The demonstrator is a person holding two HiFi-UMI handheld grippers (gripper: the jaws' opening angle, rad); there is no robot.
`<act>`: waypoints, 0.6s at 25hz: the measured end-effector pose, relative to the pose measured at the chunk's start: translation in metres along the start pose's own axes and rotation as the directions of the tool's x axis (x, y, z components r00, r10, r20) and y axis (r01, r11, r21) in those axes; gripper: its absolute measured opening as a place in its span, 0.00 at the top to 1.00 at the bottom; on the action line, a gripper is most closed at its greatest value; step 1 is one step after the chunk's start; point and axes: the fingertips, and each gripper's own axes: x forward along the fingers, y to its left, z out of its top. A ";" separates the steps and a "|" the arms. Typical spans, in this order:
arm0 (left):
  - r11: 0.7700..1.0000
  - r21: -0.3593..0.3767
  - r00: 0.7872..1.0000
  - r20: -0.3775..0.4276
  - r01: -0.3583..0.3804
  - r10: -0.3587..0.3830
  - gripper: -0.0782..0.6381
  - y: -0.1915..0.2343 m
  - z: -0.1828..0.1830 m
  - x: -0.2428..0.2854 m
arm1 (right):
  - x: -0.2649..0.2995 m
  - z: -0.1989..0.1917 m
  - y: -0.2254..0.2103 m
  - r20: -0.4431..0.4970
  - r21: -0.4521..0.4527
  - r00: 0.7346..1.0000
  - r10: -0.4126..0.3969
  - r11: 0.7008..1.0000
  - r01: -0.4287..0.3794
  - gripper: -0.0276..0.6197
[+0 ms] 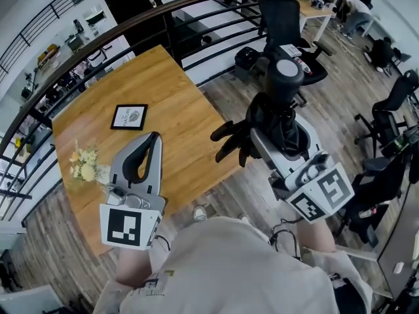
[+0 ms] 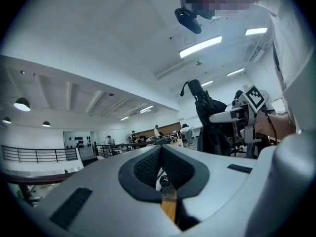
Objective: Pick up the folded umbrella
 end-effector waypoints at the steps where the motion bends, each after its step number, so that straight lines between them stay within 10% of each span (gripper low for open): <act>1: 1.000 -0.002 1.000 -0.004 0.002 -0.002 0.87 -0.005 -0.002 -0.001 | -0.007 -0.003 -0.001 -0.005 0.003 1.000 -0.005 1.000 0.005 0.54; 15: 0.999 -0.049 0.996 -0.082 0.022 -0.026 0.87 -0.034 -0.030 0.000 | -0.029 -0.039 -0.009 -0.097 0.064 0.995 0.016 0.998 -0.010 0.54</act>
